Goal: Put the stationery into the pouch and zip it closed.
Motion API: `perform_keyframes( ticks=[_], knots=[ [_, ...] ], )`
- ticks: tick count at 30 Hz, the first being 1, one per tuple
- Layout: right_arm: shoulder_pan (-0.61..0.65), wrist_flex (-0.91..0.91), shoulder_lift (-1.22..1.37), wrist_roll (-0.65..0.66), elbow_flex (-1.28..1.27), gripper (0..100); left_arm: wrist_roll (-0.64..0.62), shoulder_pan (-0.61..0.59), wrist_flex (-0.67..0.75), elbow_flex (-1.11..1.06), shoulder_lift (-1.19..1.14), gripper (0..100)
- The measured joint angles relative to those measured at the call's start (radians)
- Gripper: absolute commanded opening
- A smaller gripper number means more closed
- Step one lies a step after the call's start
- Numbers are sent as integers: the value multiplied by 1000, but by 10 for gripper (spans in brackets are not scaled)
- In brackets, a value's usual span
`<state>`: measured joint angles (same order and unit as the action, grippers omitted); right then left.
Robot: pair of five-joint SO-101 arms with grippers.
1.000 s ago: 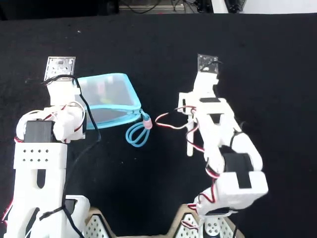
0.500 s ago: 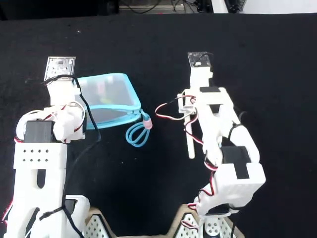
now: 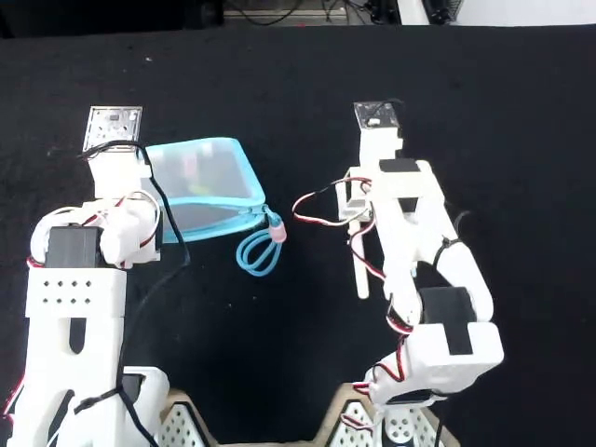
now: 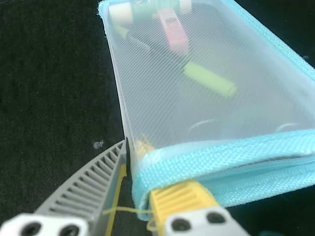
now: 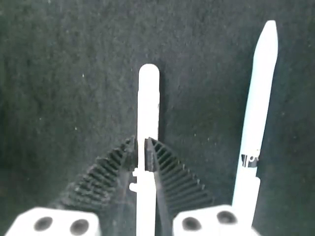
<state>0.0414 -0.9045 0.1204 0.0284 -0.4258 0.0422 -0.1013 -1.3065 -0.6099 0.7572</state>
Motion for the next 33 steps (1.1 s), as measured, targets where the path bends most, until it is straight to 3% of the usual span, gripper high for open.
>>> perform_keyframes(
  ticks=[8,16,33],
  knots=[
    [0,0,0,0,60,18,0,0,0,0,0,30],
    [0,0,0,41,60,208,0,0,0,0,0,30],
    [15,-49,226,72,252,208,0,0,0,0,0,30]
  ],
)
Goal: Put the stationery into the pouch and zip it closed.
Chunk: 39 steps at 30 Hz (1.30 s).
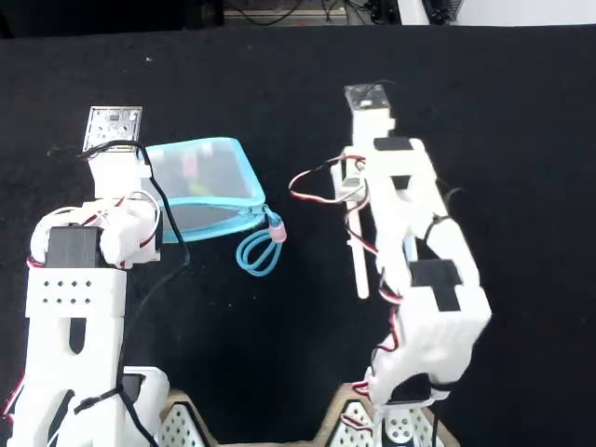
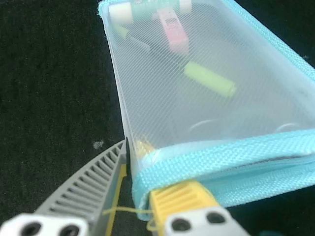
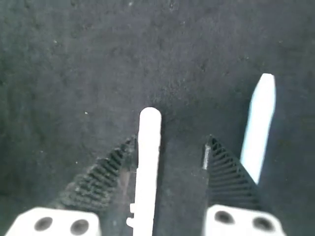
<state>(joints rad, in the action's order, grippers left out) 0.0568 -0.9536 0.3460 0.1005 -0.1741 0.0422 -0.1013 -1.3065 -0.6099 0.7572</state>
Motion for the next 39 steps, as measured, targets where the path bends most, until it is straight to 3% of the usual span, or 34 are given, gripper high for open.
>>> perform_keyframes(
  ticks=[2,6,12,17,22,26,32,39],
  knots=[
    [11,-2,32,34,5,184,0,0,0,0,0,30],
    [14,-2,52,114,5,3,0,0,0,0,0,30],
    [15,-55,52,130,20,10,0,0,0,0,0,30],
    [15,-253,-9,144,34,11,0,0,0,0,0,30],
    [15,-405,-63,296,31,11,0,0,0,0,0,30],
    [15,-423,-66,423,-15,26,0,0,0,0,0,30],
    [15,-427,20,450,-17,175,0,0,0,0,0,30],
    [23,-494,69,453,44,127,0,0,0,0,0,30]
  ],
)
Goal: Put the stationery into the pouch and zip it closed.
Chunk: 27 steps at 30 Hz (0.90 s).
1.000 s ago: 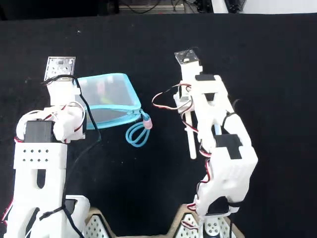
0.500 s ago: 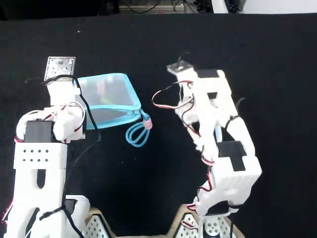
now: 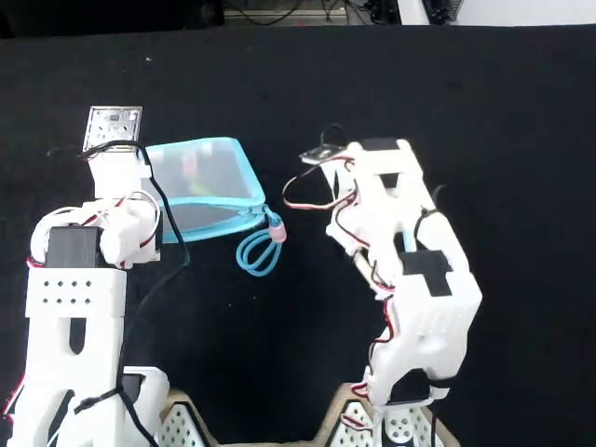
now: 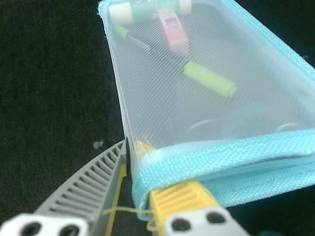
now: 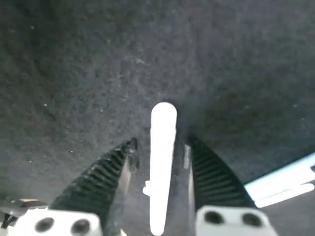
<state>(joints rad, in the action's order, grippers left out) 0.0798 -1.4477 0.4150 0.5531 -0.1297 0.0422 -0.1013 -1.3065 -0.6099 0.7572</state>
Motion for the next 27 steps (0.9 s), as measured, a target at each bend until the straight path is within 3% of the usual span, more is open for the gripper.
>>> perform_keyframes(
  ticks=[6,17,21,27],
  knots=[
    [-3,2,12,3,34,127,0,0,0,-2,0,30],
    [-5,273,-144,3,-238,126,0,0,0,-2,0,30],
    [-6,362,-213,3,-339,3,0,0,0,-2,0,30],
    [-12,351,-288,5,-365,10,0,0,0,-2,0,30]
  ],
)
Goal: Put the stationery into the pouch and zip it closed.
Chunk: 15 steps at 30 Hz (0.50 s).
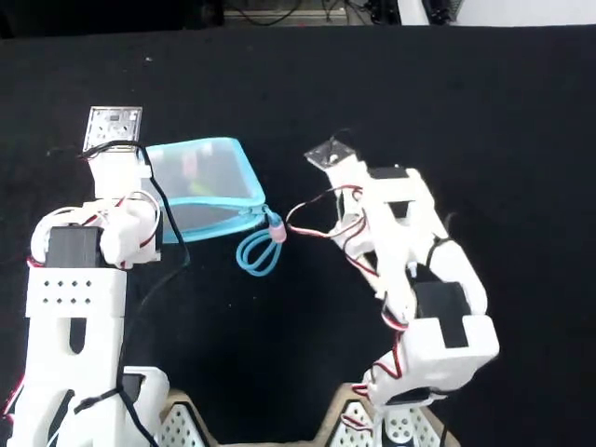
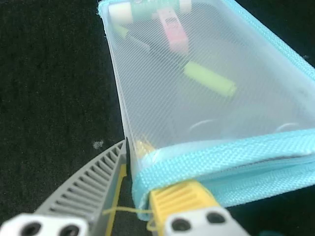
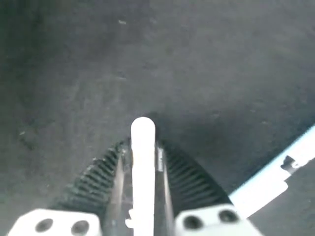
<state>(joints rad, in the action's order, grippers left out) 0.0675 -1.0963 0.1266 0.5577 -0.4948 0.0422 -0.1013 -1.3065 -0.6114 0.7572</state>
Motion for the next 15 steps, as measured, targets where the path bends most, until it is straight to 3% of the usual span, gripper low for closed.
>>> perform_keyframes(
  ticks=[7,15],
  knots=[
    [-74,-269,-298,-2,109,10,0,0,0,0,0,30],
    [-74,-302,-649,-51,112,11,0,0,0,0,0,30]
  ],
)
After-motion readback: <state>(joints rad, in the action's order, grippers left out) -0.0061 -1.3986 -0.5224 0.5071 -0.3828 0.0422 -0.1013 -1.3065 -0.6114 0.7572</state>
